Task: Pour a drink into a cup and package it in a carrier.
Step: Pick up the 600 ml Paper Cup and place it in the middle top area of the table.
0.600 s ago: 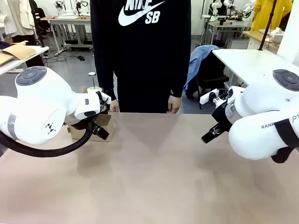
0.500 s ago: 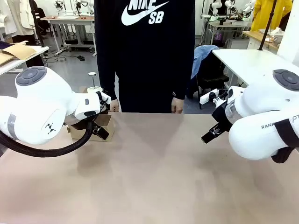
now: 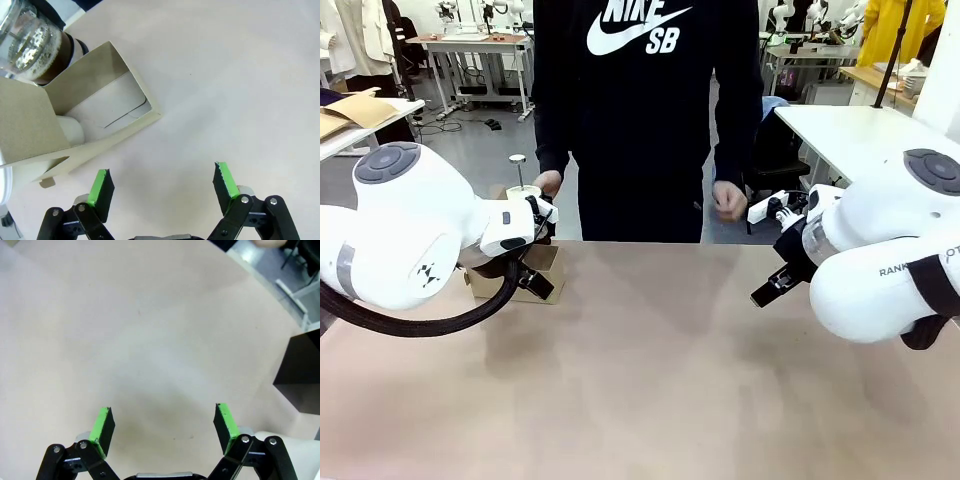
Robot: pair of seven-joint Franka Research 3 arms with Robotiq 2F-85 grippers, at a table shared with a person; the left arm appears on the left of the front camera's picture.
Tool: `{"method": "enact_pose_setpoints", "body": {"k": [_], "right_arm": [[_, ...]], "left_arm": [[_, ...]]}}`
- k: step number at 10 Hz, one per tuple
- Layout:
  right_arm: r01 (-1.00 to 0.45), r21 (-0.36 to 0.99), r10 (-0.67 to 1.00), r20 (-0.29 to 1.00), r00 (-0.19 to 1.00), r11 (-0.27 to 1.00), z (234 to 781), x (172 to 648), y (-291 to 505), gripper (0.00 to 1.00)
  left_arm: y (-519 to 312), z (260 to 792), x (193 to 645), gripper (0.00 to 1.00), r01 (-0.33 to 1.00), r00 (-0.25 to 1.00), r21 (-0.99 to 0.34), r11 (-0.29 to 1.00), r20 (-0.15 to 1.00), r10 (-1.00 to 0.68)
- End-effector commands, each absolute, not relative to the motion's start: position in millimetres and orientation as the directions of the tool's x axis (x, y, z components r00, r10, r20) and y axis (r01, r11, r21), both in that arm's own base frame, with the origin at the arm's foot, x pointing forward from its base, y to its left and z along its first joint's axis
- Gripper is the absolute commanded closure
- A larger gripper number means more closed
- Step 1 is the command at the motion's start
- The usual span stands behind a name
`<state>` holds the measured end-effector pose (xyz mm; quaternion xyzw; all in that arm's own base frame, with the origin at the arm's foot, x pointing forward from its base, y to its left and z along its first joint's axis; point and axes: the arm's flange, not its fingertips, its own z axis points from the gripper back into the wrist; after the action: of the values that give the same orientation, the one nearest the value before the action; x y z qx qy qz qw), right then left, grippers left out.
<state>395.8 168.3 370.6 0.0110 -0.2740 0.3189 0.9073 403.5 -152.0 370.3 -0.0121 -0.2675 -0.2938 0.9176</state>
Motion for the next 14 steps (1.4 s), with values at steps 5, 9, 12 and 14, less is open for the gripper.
{"method": "enact_pose_setpoints", "body": {"k": [5,9,12,14], "right_arm": [[-0.513,-0.249,0.554,0.564,0.612,0.821,441.0,418.2,163.9,0.00],[-0.659,-0.129,0.598,0.572,0.560,0.741,585.1,473.3,99.3,0.00],[-0.849,0.018,0.622,0.672,0.401,0.528,616.2,504.6,-15.0,0.00],[-0.909,0.063,0.562,0.768,0.307,0.412,585.4,519.0,-99.0,0.00]], "left_arm": [[-151.8,370.3,403.6,0.00,0.546,0.684,0.135,0.827,0.498,-0.533],[-151.8,370.3,403.6,0.00,0.546,0.684,0.135,0.827,0.498,-0.533],[-151.8,370.3,403.6,0.00,0.546,0.684,0.135,0.827,0.498,-0.533],[-151.8,370.3,403.6,0.00,0.546,0.684,0.135,0.827,0.498,-0.533]]}}
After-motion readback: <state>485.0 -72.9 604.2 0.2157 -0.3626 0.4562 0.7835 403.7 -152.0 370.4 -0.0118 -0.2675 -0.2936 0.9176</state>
